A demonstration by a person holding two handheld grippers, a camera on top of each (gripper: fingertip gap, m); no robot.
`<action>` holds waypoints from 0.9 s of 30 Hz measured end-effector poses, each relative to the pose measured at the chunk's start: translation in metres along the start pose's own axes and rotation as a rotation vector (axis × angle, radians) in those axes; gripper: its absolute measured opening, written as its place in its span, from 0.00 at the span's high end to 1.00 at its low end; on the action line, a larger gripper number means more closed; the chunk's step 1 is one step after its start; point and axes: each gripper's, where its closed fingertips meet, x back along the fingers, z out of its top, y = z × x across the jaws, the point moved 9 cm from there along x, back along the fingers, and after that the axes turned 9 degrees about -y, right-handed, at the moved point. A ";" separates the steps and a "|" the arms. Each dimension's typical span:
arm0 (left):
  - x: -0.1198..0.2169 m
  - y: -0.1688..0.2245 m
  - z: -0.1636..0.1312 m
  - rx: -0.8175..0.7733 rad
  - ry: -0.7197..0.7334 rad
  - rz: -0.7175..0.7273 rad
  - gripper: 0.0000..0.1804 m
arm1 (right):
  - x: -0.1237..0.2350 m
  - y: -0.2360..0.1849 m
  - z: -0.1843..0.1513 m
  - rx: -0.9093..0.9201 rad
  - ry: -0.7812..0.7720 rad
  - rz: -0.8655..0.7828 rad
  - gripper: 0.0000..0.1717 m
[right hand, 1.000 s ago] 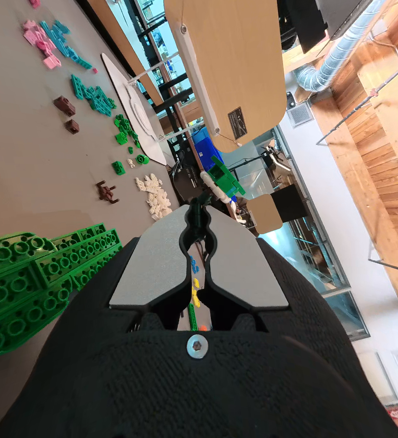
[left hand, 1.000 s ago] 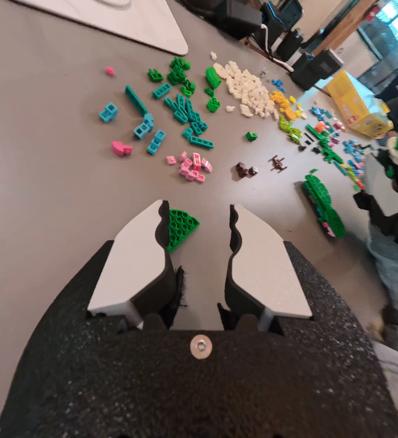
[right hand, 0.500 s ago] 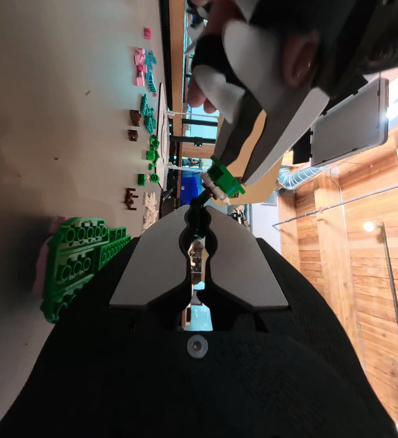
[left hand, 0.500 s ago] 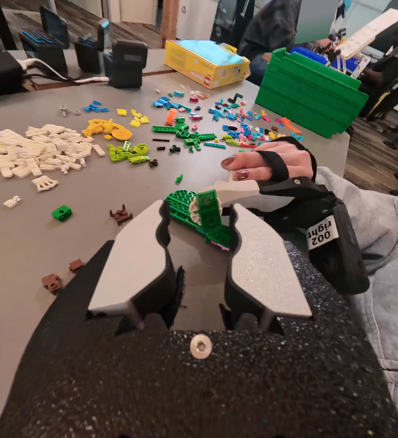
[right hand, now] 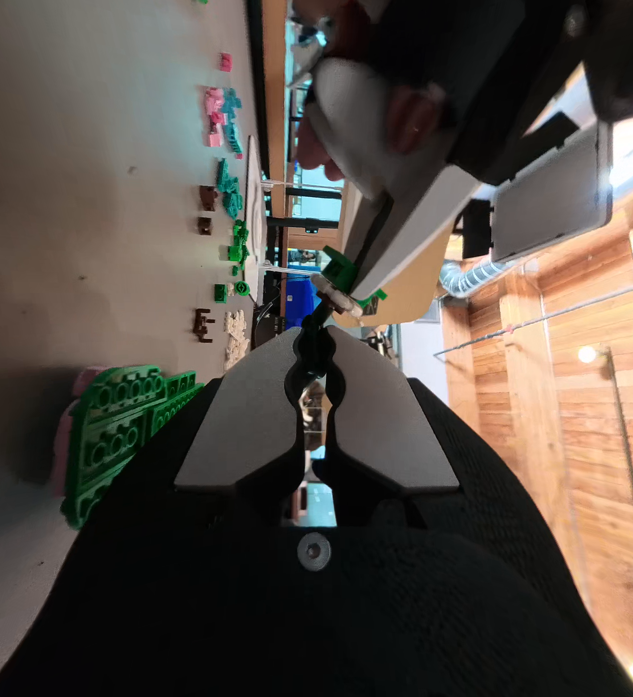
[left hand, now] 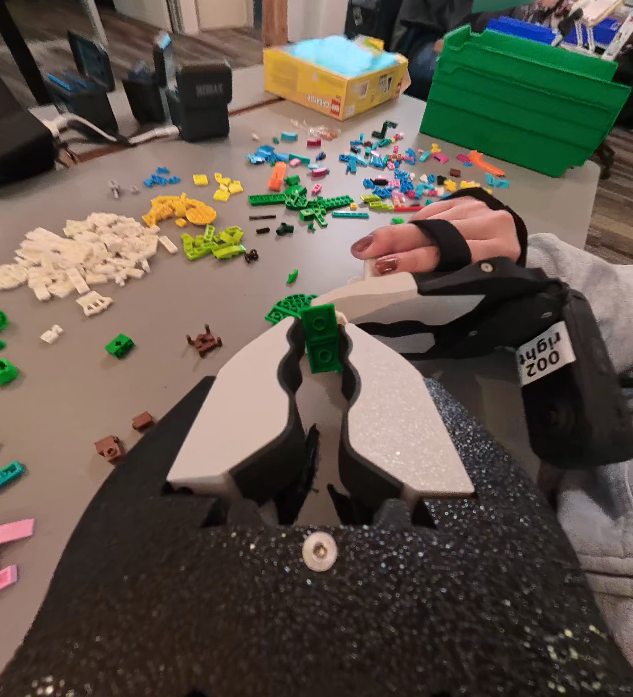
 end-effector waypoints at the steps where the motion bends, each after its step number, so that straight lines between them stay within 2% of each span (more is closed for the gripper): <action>1: 0.001 0.001 0.001 -0.022 0.026 0.005 0.90 | 0.000 0.003 -0.001 -0.048 -0.003 0.006 0.96; 5: 0.002 0.004 0.003 -0.076 0.107 0.031 0.91 | -0.001 0.013 -0.004 -0.239 -0.030 0.053 0.96; 11: -0.002 0.017 0.003 -0.338 0.178 0.261 0.91 | -0.006 0.024 -0.013 -0.594 -0.072 0.182 0.97; 14: -0.003 0.018 0.001 -0.360 0.216 0.277 0.91 | -0.007 0.027 -0.016 -0.698 -0.071 0.221 0.97; 17: -0.002 0.018 -0.001 -0.362 0.266 0.270 0.91 | -0.009 0.030 -0.019 -0.906 -0.034 0.334 0.97; 20: -0.003 0.021 -0.003 -0.433 0.308 0.314 0.91 | -0.011 0.031 -0.024 -1.123 0.017 0.468 0.97; 25: -0.006 0.029 -0.004 -0.579 0.352 0.432 0.91 | -0.013 0.032 -0.030 -1.374 0.069 0.614 0.97; 27: -0.006 0.029 -0.003 -0.580 0.364 0.431 0.91 | -0.013 0.032 -0.032 -1.439 0.087 0.658 0.97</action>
